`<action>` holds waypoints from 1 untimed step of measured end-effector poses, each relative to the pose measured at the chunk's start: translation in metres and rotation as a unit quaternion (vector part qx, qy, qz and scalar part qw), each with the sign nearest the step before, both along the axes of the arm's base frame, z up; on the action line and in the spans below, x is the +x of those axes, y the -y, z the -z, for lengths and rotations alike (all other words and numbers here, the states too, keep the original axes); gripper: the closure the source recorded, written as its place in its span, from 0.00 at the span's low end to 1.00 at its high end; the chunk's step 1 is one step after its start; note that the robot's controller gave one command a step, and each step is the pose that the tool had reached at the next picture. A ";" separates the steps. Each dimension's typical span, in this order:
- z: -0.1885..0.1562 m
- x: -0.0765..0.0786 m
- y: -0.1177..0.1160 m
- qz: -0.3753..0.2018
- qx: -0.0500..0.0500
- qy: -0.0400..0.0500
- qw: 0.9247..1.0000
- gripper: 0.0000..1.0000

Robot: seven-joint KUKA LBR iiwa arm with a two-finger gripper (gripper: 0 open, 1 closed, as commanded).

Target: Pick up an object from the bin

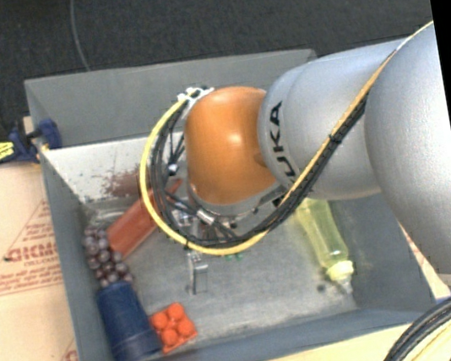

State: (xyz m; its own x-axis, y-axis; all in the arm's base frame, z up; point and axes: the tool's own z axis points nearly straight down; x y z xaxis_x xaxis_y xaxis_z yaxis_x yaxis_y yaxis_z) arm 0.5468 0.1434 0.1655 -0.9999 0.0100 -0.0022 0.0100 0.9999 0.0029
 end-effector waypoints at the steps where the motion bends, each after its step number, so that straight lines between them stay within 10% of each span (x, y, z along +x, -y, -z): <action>1: 0.000 0.000 0.000 0.000 0.000 0.000 1.000 0.00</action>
Offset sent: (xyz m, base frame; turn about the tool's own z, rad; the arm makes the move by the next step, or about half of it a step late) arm -0.0192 0.0830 -0.0389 0.0186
